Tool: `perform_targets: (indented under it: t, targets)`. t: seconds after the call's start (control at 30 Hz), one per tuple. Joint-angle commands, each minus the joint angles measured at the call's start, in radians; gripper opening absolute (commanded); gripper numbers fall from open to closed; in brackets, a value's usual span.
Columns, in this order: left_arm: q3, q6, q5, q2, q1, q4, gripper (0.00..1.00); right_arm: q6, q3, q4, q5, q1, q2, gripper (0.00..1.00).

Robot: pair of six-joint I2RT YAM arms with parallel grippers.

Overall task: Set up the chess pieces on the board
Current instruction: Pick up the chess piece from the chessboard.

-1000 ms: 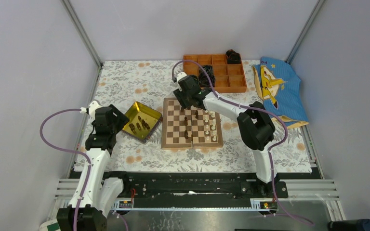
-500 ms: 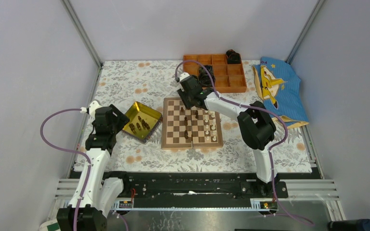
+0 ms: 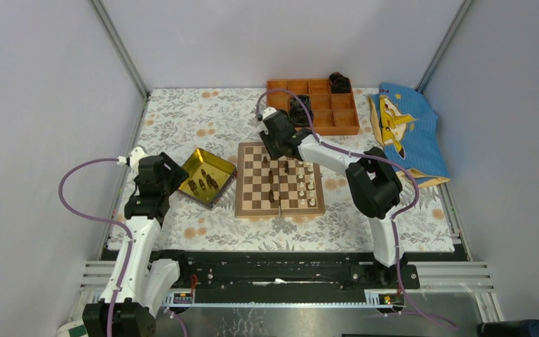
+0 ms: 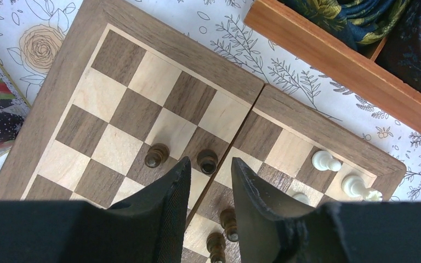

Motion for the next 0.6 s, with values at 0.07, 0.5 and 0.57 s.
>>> perform_targets:
  t: [0.07, 0.5, 0.57]
  targets:
    - [-0.008, 0.018, 0.013, -0.002, -0.001, 0.048, 0.75, 0.019, -0.004, -0.003, -0.019, -0.007, -0.031, 0.39]
    - [-0.009, 0.016, 0.015, 0.003, -0.001, 0.049, 0.75, 0.027, 0.006, -0.006, -0.051, -0.019, 0.003, 0.34]
    - [-0.01, 0.015, 0.015, 0.002, -0.001, 0.052, 0.75, 0.029, 0.007, -0.009, -0.051, -0.019, 0.006, 0.34]
